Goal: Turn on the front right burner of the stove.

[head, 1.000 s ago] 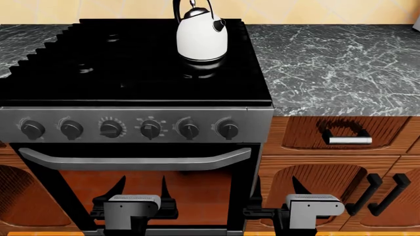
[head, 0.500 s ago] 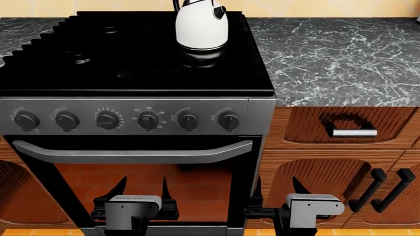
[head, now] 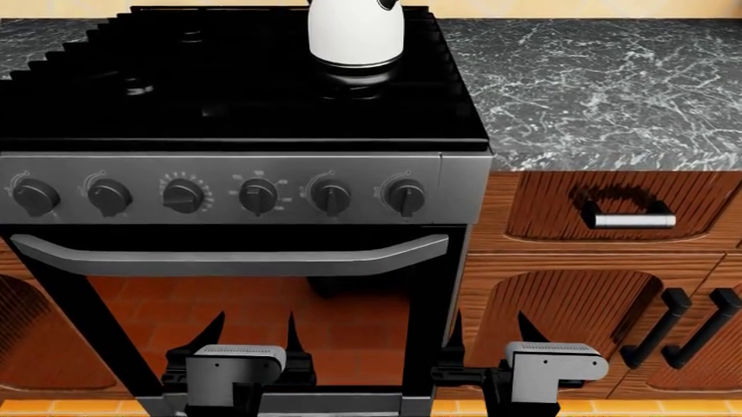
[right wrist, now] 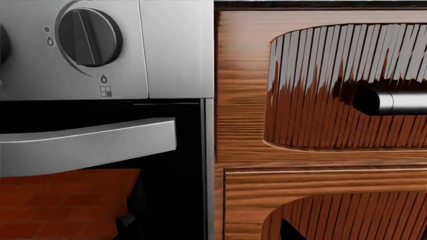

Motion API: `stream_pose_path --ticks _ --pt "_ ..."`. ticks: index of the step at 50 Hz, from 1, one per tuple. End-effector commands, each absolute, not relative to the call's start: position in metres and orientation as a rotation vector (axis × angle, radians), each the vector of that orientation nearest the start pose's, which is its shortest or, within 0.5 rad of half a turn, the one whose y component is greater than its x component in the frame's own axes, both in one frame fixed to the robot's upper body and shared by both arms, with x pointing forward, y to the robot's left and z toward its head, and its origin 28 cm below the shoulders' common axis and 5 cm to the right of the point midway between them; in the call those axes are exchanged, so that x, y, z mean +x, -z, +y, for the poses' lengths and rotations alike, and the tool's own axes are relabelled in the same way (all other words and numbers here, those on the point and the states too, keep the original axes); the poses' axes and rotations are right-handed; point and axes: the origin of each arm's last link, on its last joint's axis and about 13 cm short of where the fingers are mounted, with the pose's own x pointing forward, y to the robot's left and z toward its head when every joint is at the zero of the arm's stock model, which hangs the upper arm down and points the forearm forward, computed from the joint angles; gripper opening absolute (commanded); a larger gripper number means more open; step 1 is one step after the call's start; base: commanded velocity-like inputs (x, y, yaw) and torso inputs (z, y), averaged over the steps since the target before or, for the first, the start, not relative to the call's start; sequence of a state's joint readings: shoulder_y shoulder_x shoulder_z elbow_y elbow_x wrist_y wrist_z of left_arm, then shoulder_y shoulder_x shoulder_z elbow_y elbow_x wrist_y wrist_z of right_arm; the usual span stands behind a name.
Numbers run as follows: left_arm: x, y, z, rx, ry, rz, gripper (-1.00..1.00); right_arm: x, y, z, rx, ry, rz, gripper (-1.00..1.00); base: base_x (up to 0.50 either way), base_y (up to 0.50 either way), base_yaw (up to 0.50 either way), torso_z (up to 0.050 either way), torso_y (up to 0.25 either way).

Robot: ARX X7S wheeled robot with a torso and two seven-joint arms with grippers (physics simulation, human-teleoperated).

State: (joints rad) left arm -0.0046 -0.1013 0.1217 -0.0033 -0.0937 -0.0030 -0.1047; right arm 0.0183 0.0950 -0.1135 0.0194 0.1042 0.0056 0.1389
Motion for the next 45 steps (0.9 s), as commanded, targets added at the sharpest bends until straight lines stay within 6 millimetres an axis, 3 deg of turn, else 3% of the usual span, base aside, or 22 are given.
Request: stream_pose_path --ticks 1,15,29,45 --pt "0.210 -0.012 0.205 0.009 0.019 0.015 1.00 0.213 -0.011 -0.096 0.006 0.033 0.020 1.00 0.00 0.00 0.00 -0.037 0.000" --pt "0.210 -0.012 0.205 0.009 0.022 0.019 1.00 0.212 -0.018 -0.095 -0.005 0.048 -0.015 1.00 0.00 0.00 0.00 -0.014 0.000" --pt "0.209 -0.012 0.205 0.007 0.032 0.021 1.00 0.211 -0.119 -0.057 -0.067 -0.055 -0.035 1.00 0.00 0.00 0.00 0.000 0.000" --pt "0.208 -0.012 0.205 0.010 0.045 0.025 1.00 0.253 -0.139 -0.038 -0.019 -0.115 -0.023 1.00 0.00 0.00 0.00 0.000 0.000"
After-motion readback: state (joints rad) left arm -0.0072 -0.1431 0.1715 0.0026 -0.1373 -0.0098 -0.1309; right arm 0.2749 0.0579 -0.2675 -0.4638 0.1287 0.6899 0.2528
